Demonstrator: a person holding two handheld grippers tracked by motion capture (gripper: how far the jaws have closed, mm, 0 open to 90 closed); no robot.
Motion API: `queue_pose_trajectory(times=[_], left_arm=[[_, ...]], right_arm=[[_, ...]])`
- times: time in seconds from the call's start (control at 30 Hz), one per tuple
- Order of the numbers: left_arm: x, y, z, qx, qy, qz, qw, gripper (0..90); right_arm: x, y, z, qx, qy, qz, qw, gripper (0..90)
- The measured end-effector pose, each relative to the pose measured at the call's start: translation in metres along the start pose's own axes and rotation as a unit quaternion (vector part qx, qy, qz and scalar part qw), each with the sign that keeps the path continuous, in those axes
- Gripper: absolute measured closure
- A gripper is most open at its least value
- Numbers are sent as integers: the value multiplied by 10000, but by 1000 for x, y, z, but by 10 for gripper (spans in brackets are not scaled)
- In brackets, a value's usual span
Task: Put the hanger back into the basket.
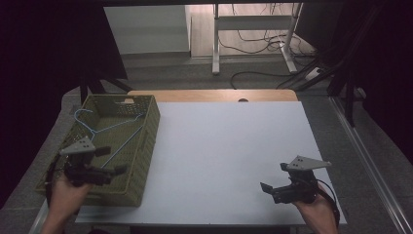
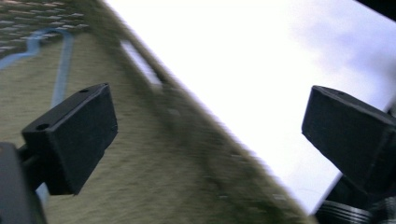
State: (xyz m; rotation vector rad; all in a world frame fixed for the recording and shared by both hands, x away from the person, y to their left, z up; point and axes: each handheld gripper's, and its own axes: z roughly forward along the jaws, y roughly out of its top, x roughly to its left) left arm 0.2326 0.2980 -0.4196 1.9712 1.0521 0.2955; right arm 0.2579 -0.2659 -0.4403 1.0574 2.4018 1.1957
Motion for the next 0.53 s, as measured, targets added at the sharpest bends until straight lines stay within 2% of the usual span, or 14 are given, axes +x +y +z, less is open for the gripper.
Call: queue_pose_trajectory(times=[0.07,0.13,0.17,0.2,0.23,0.3,0.53], left_arm=[[-11,-7,6,-116,-90,0,9999,32],[-21,-15,10,-219,-77,79,9997,23],[-26,-18,14,-159,-75,165,9997,24],[-31,-21,17,-54,17,295,9995,19],[-35,-24,20,41,166,441,9989,16],[-39,-29,27,227,238,590,9977,13],[-35,-31,31,207,141,450,9987,2]], right_arm=[[-2,-2,-2,-28,15,51,10000,0],[-3,-4,-3,-71,27,153,9999,0],[-4,-5,-4,-98,79,237,9996,0],[-5,-6,-5,-123,113,268,9995,0],[-5,-6,-5,-126,105,270,9995,0],[-6,-7,-5,-112,73,246,9996,0],[-6,-8,-4,-126,81,206,9997,0]])
